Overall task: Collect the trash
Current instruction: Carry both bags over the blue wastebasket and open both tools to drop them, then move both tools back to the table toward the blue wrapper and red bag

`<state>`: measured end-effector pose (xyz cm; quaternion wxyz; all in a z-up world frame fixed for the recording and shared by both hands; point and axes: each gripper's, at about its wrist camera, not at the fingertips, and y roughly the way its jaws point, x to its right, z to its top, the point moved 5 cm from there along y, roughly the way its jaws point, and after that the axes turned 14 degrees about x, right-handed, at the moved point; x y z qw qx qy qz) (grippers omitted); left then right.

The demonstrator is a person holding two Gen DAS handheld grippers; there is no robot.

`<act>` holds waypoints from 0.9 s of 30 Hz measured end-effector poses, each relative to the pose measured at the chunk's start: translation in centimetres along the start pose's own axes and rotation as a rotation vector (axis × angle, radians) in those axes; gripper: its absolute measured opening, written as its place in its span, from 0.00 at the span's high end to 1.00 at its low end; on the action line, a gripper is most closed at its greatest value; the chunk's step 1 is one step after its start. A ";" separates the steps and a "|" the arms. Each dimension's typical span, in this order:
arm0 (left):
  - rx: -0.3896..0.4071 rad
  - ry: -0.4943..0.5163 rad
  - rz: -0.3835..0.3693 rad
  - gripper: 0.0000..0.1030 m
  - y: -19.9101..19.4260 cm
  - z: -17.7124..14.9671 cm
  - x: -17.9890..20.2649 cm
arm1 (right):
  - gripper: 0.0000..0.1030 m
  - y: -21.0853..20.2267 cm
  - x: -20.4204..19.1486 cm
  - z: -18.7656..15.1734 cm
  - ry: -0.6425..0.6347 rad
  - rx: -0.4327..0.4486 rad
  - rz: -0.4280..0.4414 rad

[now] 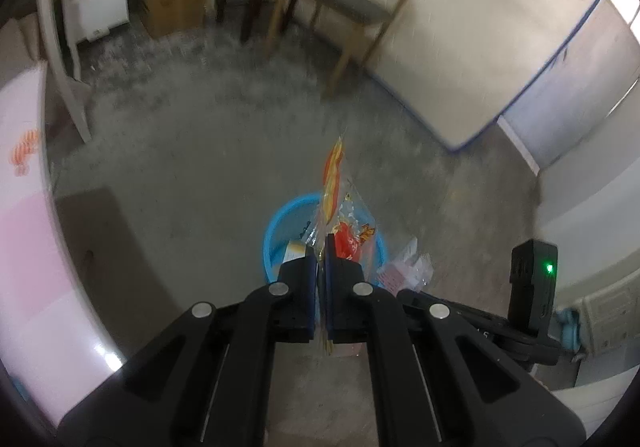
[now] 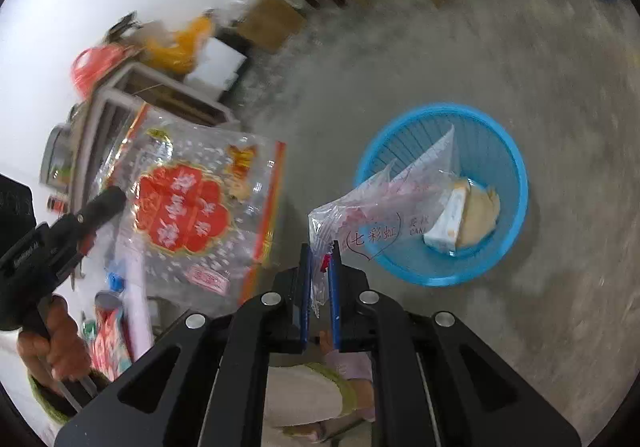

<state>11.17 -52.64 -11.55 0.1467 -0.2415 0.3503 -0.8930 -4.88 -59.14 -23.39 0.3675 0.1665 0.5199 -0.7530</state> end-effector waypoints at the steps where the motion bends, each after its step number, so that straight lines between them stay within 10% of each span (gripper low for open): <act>1: -0.022 0.007 0.009 0.98 1.5 -0.4 0.1 | 0.92 0.9 0.8 0.1 0.010 -0.007 -0.018; 8: -0.142 0.033 0.059 0.96 11.0 -2.2 0.5 | 0.84 7.0 4.5 1.7 0.018 -0.045 -0.103; 12: -0.190 -0.044 0.086 0.75 12.8 -3.3 -0.8 | 0.64 9.9 7.3 1.7 -0.020 -0.086 -0.188; 27: -0.007 0.025 0.071 0.53 0.7 0.4 -0.3 | 0.40 5.2 6.4 -0.2 -0.021 -0.024 -0.166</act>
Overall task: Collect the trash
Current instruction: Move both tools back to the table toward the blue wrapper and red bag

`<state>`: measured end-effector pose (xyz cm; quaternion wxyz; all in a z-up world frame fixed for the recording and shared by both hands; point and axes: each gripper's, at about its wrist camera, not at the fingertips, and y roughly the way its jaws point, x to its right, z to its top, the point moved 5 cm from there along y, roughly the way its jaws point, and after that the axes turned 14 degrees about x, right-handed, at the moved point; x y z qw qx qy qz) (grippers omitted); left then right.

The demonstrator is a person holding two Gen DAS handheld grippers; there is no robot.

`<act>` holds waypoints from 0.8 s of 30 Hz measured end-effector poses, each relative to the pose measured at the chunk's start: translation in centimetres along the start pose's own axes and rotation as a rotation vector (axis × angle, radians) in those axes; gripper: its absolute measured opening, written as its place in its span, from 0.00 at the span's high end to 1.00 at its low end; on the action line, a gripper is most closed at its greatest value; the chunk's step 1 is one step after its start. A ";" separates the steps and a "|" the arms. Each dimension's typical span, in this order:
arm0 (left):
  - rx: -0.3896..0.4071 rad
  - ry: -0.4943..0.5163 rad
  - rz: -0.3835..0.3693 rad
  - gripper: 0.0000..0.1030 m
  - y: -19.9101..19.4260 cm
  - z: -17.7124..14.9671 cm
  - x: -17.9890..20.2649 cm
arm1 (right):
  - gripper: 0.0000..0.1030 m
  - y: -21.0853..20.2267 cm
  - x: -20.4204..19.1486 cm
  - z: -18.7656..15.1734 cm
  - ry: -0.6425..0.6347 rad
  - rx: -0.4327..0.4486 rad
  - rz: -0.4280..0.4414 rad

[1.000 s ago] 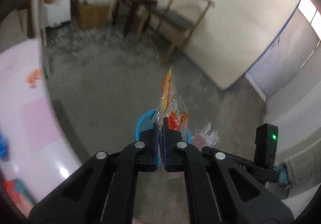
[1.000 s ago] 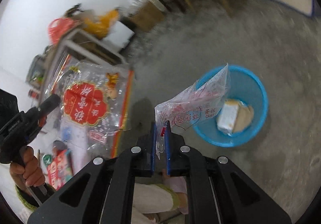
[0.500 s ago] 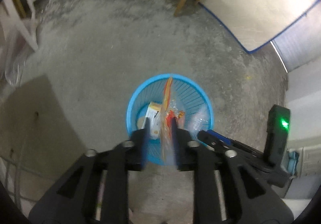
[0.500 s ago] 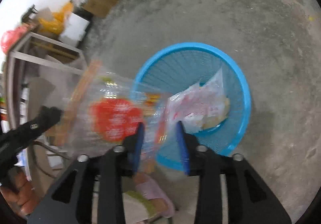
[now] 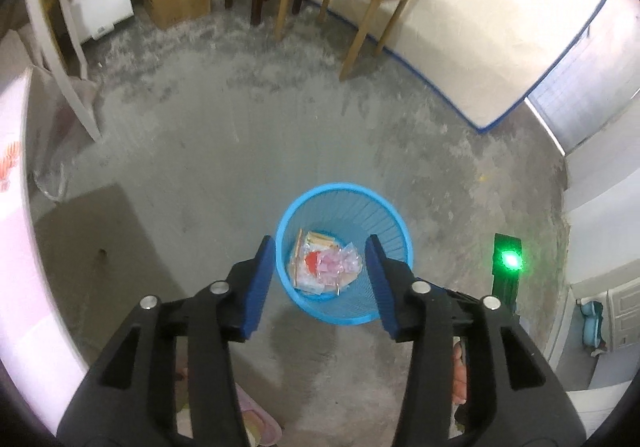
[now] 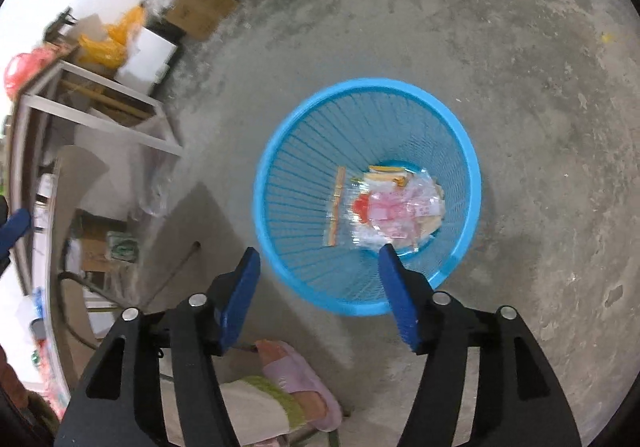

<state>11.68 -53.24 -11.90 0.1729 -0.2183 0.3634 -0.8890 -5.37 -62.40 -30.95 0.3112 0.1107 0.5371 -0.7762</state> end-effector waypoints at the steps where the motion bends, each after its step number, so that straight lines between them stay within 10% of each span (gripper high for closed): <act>1: 0.025 -0.010 -0.013 0.51 -1.8 0.0 0.0 | 0.38 -0.9 -0.4 0.0 0.002 0.008 0.015; 9: 0.193 0.039 -0.013 0.38 -14.8 -2.1 -1.2 | 0.30 -8.0 -6.7 0.6 -0.065 0.050 0.154; 24: 0.486 -0.096 0.377 0.32 -37.1 -14.5 -14.6 | 0.28 -13.8 -29.1 -5.8 -0.465 -0.047 0.482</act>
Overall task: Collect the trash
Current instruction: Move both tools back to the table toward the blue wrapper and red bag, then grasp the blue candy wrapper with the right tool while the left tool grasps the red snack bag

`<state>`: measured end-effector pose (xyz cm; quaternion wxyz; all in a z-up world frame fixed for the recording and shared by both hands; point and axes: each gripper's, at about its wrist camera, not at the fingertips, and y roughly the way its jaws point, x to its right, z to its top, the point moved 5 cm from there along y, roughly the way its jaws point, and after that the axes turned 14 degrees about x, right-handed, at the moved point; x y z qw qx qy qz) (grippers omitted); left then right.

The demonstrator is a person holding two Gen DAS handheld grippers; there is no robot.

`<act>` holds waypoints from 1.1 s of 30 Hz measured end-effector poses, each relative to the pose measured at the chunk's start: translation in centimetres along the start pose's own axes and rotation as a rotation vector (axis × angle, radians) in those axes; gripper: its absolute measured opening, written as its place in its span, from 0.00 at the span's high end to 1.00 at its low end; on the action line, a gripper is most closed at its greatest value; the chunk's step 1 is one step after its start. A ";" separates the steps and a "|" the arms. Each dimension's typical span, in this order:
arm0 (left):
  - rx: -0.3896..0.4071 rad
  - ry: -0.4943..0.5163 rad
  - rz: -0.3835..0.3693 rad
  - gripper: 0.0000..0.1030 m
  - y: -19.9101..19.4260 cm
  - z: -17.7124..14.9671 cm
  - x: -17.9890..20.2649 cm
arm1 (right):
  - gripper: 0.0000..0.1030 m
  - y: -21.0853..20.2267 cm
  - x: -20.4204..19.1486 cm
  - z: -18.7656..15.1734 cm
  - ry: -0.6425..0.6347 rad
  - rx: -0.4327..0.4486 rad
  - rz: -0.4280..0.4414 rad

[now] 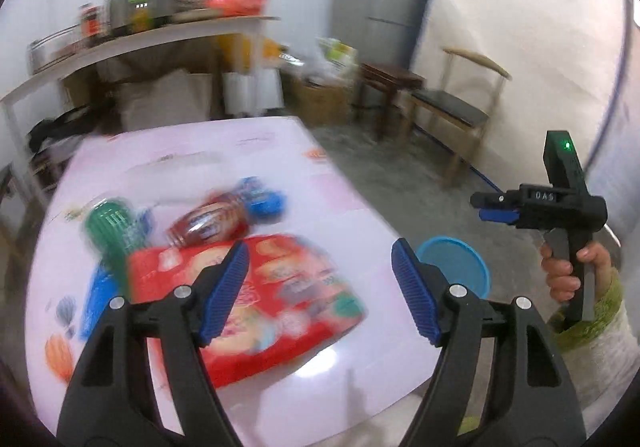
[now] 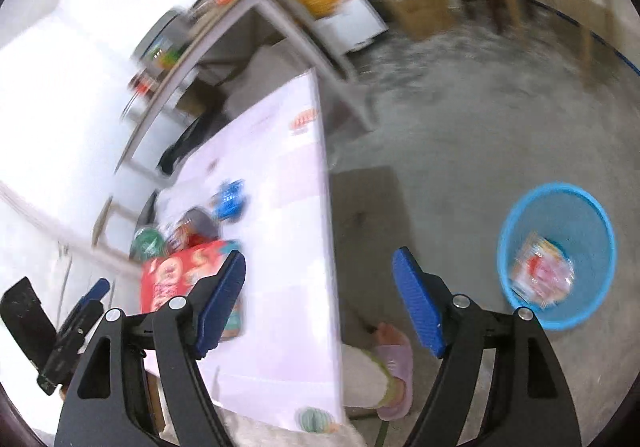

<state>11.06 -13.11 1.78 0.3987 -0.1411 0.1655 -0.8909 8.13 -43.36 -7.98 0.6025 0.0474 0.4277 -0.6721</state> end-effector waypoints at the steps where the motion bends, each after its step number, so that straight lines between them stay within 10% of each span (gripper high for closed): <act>1: 0.011 -0.021 0.019 0.32 -0.7 -0.2 -1.3 | 0.28 0.7 -1.2 -0.1 -0.021 -0.011 0.014; 12: 0.070 -0.220 0.120 0.32 -4.5 -3.8 -10.0 | 0.28 13.0 -13.8 -0.6 -0.187 -0.158 0.110; 21: 0.116 -0.314 0.043 0.32 -4.2 -5.4 -13.1 | 0.29 21.2 -15.7 -0.8 -0.326 -0.186 -0.018; 33: 0.031 -0.413 -0.121 0.33 -1.8 -8.0 -12.8 | 0.59 25.1 -14.9 -2.2 -0.396 -0.222 -0.108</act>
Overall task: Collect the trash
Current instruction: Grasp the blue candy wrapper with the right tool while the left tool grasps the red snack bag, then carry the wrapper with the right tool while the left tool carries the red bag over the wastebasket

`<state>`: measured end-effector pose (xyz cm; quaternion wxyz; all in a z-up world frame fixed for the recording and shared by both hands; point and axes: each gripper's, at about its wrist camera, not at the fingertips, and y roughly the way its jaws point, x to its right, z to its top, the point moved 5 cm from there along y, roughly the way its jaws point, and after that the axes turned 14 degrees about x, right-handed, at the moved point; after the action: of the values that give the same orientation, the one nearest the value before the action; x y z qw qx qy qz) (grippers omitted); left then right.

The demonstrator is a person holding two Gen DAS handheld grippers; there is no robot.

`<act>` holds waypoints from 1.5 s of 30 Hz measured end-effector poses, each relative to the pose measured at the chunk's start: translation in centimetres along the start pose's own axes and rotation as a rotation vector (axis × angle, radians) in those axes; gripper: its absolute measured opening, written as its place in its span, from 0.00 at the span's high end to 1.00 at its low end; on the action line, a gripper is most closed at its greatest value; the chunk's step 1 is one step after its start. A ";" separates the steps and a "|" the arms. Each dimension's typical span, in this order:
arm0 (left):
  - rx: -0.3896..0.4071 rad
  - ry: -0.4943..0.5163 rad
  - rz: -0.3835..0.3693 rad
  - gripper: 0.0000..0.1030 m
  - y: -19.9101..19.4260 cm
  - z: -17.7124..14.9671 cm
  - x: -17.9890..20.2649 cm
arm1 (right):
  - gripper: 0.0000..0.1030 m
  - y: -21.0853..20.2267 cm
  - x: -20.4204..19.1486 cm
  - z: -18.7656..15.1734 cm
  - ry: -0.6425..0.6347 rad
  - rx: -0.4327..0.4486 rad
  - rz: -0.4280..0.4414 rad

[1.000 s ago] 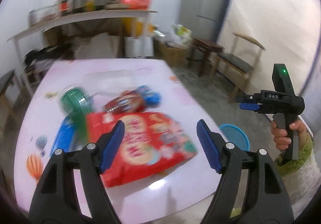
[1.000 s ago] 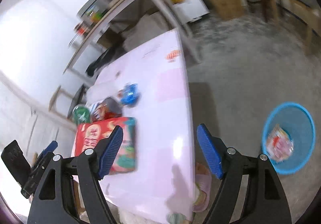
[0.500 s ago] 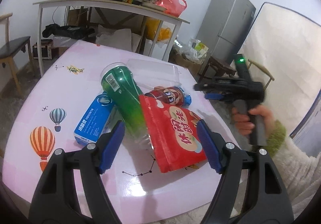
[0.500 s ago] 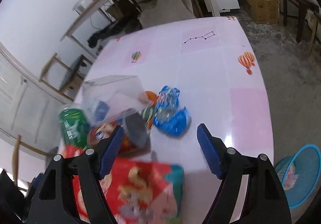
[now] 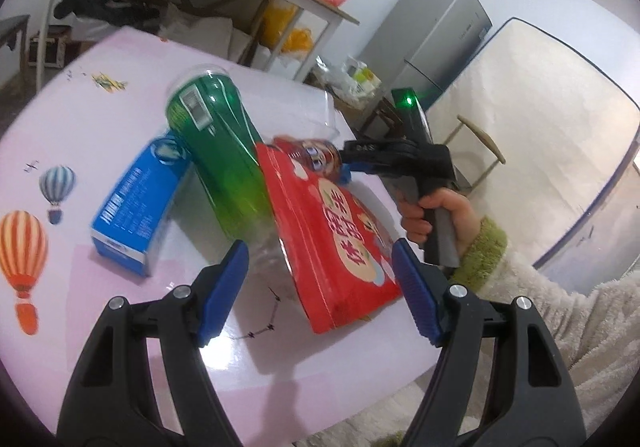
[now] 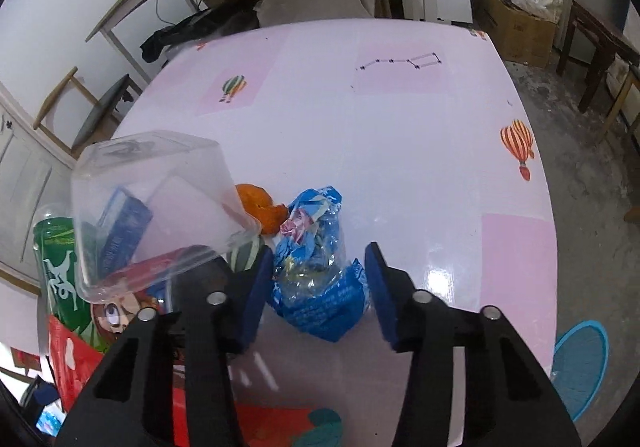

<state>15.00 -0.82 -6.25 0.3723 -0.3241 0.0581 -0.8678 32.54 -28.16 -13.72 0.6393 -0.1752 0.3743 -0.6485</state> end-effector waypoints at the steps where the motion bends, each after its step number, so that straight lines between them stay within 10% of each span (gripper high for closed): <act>1: -0.006 -0.002 -0.004 0.33 0.1 -0.2 0.1 | 0.62 0.0 0.1 -0.1 0.010 0.004 0.002; 19: -0.081 -0.197 -0.136 0.68 2.5 -0.4 0.5 | 0.70 -0.7 0.7 -1.8 0.131 0.100 0.003; 26: -0.121 -0.121 -0.133 0.89 3.8 -0.5 1.8 | 0.71 -0.8 1.1 -1.9 0.150 0.101 0.023; 45: -0.060 -0.074 -0.200 1.00 3.7 0.9 3.6 | 0.74 -6.9 3.9 -2.0 0.240 0.174 0.090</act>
<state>15.94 -5.80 -4.96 0.2758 -0.3714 0.0378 -0.8858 25.80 -32.09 -11.12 0.6311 -0.0237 0.3978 -0.6656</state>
